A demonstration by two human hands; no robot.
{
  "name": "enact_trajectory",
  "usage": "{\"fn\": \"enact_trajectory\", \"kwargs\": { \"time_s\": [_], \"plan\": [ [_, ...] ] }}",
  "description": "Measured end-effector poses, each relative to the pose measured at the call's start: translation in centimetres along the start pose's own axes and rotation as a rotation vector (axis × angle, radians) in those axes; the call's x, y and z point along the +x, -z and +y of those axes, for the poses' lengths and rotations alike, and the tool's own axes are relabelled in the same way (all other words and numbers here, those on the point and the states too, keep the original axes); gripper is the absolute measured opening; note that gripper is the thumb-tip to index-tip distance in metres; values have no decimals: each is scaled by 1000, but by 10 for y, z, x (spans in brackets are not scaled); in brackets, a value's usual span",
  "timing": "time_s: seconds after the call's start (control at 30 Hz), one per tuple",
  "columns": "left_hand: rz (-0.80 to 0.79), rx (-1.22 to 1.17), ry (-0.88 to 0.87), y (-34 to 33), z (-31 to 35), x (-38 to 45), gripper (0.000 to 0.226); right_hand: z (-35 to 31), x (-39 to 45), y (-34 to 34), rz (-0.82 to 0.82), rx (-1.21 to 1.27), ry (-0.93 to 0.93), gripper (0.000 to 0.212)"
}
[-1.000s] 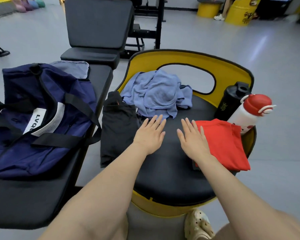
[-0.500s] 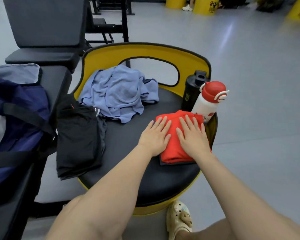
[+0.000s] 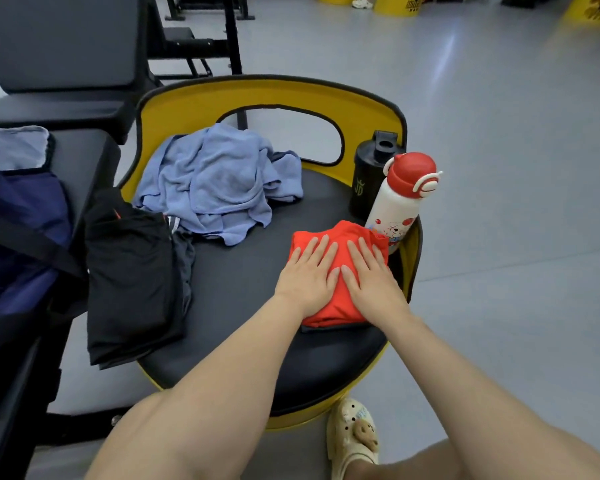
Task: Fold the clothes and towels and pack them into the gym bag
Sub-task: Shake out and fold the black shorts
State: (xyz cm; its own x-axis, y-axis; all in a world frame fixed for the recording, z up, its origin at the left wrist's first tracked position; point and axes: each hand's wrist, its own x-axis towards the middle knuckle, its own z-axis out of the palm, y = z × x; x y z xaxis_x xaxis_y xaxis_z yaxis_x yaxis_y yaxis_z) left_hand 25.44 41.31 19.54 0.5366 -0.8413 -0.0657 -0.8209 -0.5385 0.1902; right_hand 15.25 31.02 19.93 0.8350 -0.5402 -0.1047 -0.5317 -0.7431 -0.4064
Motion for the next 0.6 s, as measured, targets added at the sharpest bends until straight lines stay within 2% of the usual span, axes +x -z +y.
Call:
{"fn": "enact_trajectory", "kwargs": {
  "time_s": [0.2,0.6],
  "plan": [
    [-2,50,24,7,-25,-14,55,-26,3,-12,-27,7,46,54],
    [2,122,203,24,-101,-48,56,-103,24,-50,-50,3,129,55]
  ]
}}
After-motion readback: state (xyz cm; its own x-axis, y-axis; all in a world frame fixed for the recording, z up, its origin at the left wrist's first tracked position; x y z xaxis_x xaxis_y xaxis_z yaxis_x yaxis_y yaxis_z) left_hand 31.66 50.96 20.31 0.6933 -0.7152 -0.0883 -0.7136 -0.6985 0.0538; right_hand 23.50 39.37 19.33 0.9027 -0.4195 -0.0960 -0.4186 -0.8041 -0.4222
